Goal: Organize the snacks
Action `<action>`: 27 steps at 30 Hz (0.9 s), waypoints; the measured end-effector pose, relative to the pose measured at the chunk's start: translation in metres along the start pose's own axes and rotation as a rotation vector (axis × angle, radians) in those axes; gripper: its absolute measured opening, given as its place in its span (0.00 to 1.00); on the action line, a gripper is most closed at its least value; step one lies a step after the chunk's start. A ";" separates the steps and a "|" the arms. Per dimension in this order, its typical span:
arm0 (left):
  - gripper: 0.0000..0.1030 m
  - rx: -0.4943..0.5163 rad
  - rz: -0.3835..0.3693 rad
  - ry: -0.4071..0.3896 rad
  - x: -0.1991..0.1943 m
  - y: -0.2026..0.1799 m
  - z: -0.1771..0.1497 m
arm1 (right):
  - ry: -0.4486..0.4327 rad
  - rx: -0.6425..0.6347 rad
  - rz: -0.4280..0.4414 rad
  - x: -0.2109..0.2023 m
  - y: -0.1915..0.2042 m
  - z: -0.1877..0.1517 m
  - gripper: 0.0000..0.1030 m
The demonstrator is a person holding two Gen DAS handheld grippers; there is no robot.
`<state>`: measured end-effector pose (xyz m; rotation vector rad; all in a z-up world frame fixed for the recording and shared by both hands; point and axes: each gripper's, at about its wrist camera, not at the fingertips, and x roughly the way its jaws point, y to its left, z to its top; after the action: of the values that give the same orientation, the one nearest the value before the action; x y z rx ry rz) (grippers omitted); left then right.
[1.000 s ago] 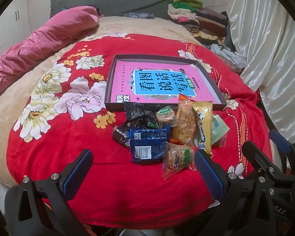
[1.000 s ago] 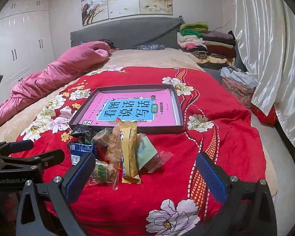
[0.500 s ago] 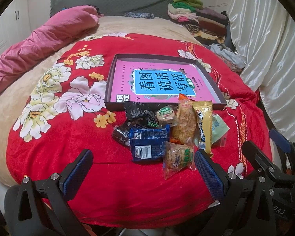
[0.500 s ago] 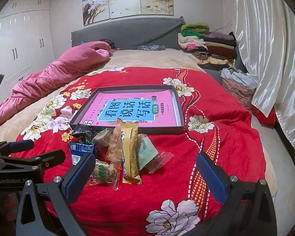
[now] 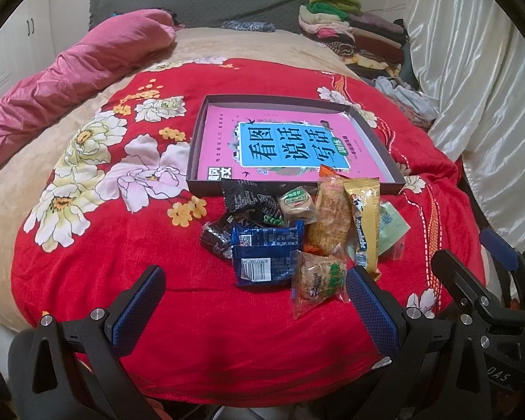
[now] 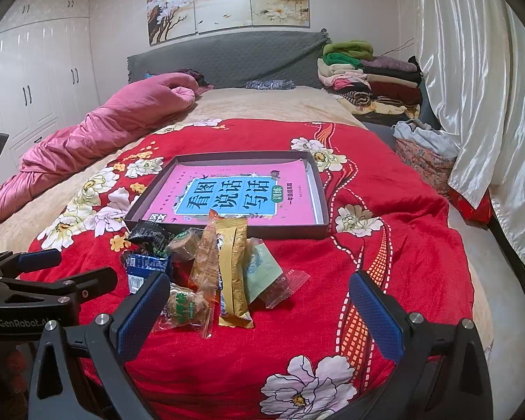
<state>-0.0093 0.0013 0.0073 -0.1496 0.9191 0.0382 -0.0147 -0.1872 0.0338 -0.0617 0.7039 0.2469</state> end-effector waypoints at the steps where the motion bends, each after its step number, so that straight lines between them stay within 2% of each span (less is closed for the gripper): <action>1: 0.99 0.000 0.000 0.000 0.000 0.000 0.000 | 0.001 0.000 0.000 0.000 0.000 0.000 1.00; 16: 0.99 -0.010 0.007 0.010 0.008 0.006 0.000 | 0.015 -0.001 0.019 0.008 0.003 -0.001 1.00; 27: 0.99 -0.052 0.018 0.029 0.017 0.022 0.001 | 0.042 -0.015 0.080 0.019 0.008 -0.002 1.00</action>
<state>-0.0003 0.0231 -0.0085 -0.1903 0.9493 0.0768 -0.0041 -0.1755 0.0199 -0.0527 0.7475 0.3284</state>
